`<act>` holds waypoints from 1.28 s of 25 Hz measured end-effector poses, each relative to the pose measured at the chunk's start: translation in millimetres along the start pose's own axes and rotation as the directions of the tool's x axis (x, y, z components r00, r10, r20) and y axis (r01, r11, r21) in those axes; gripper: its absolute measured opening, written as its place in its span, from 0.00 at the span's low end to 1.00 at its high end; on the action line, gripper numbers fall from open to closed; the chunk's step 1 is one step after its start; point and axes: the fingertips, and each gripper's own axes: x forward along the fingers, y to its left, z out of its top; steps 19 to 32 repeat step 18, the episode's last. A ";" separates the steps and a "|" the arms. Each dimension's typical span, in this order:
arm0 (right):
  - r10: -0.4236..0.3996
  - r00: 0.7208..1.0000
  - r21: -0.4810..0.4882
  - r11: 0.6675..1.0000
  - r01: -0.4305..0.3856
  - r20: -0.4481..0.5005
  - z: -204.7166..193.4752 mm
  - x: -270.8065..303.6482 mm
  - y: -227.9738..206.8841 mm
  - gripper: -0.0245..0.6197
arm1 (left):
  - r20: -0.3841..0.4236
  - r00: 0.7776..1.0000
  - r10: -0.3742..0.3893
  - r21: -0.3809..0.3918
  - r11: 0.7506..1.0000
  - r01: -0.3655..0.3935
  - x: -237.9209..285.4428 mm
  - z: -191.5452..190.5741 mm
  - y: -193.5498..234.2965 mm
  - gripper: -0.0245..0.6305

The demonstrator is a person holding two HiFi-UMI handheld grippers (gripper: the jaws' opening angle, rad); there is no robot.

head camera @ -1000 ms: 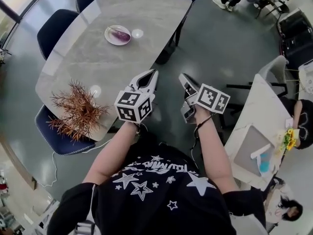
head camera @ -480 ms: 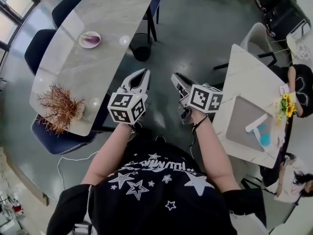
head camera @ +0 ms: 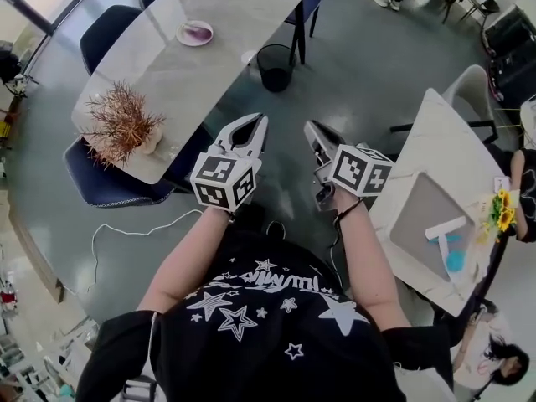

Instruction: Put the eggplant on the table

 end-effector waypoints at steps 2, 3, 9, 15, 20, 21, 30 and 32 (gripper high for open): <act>0.009 1.000 -0.012 1.000 -0.009 -0.008 -6.6 -1.7 5.0 0.09 | -0.001 1.000 0.020 0.002 1.000 -0.020 -10.1 -4.0 -0.4 0.05; 0.012 1.000 -0.019 1.000 -0.013 -0.013 -9.3 -2.6 7.3 0.09 | 0.000 1.000 0.029 0.003 1.000 -0.029 -14.7 -5.2 -1.3 0.05; 0.036 0.999 -0.058 0.998 -0.038 -0.033 -20.4 -10.0 20.6 0.07 | 0.013 0.998 0.063 0.000 0.998 -0.063 -35.5 -7.6 -8.6 0.05; 0.065 0.997 -0.068 0.995 -0.068 -0.048 -32.2 -9.4 31.9 0.07 | 0.008 0.996 0.091 -0.003 0.996 -0.091 -51.2 -17.0 -8.2 0.05; 0.069 0.996 -0.067 0.995 -0.072 -0.058 -36.0 -7.9 32.8 0.07 | 0.005 0.995 0.098 -0.003 0.995 -0.098 -53.7 -20.1 -6.7 0.05; 0.069 0.996 -0.067 0.995 -0.072 -0.058 -36.0 -7.9 32.8 0.07 | 0.005 0.995 0.098 -0.003 0.995 -0.098 -53.7 -20.1 -6.7 0.05; 0.069 0.996 -0.067 0.995 -0.072 -0.058 -36.0 -7.9 32.8 0.07 | 0.005 0.995 0.098 -0.003 0.995 -0.098 -53.7 -20.1 -6.7 0.05; 0.069 0.996 -0.067 0.995 -0.072 -0.058 -36.0 -7.9 32.8 0.07 | 0.005 0.995 0.098 -0.003 0.995 -0.098 -53.7 -20.1 -6.7 0.05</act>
